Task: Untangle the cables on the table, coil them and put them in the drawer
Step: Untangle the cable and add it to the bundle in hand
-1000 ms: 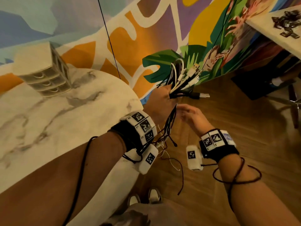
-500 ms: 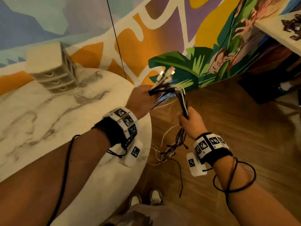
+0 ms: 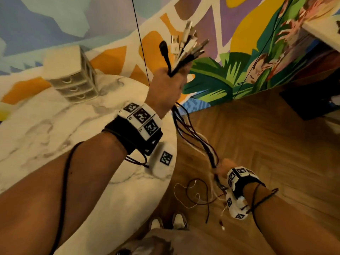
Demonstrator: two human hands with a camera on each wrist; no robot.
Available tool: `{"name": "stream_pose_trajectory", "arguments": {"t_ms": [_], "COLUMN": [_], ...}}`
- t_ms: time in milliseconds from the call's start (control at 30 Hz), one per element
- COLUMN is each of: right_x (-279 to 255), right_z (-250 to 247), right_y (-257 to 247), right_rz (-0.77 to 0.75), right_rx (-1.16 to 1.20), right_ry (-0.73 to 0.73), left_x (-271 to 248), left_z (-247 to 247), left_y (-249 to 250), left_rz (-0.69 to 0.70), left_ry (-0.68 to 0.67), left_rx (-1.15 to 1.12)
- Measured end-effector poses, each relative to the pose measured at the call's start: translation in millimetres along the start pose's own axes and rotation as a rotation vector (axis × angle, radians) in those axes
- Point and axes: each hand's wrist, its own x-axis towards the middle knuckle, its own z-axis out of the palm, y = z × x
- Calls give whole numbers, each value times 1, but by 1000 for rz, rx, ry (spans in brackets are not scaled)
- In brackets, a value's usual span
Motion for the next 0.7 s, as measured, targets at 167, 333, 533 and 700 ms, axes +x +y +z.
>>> {"name": "stream_pose_trajectory", "arguments": {"t_ms": [167, 333, 533, 700], "right_x": [-51, -81, -78, -81], "right_z": [-30, -20, 5, -9], "right_y": [-67, -101, -111, -123], "right_rz": [-611, -564, -413, -531], "right_rx": [369, 757, 720, 389], "right_ry": [129, 53, 90, -17], "left_x": [-26, -42, -28, -35], "left_z": [40, 49, 24, 7], "left_y": [-31, -38, -21, -26], "left_rz": [-139, -235, -224, -221], "left_ry": [-154, -244, -84, -68], "left_rx": [-178, -224, -233, -153]}}
